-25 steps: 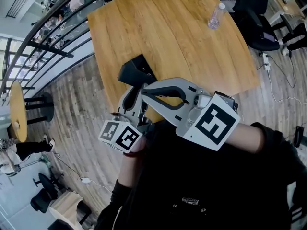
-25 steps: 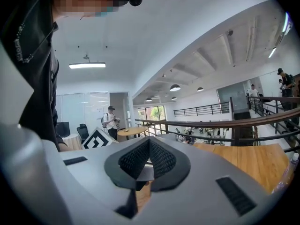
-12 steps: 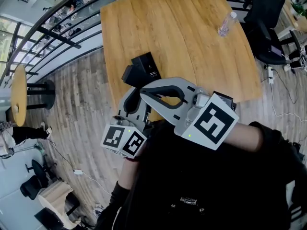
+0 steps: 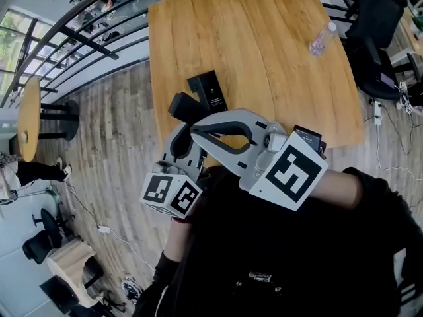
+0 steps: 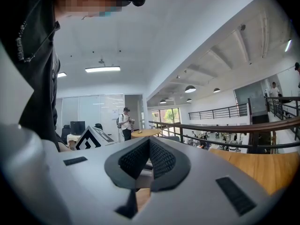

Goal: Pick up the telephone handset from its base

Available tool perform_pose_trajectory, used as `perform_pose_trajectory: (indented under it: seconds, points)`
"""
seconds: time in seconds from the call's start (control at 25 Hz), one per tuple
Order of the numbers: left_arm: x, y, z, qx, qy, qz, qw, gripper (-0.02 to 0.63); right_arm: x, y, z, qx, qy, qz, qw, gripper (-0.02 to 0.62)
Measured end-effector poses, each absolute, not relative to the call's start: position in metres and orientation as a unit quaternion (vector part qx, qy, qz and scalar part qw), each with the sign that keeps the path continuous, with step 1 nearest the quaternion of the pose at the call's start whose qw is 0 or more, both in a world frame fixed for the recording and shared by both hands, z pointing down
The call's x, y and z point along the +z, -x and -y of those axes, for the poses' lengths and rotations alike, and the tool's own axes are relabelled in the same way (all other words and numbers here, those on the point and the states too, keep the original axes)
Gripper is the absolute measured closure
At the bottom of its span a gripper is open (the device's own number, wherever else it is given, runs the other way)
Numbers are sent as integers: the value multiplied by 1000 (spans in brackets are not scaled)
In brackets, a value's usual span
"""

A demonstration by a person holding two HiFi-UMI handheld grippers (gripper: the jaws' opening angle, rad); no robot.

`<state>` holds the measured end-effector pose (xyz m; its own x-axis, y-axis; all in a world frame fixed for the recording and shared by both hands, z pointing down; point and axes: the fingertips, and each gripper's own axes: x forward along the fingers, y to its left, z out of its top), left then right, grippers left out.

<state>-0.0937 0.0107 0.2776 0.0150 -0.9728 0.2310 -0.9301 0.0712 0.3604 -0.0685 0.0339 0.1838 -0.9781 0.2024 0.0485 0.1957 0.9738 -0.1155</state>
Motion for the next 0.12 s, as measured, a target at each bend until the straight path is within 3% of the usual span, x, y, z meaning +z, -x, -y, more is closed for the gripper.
perform_pose_trajectory:
  seconds: [0.12]
  points:
    - [282,98,-17,-52,-674,703,221,528,185,71,-40,56,110,992,32,578]
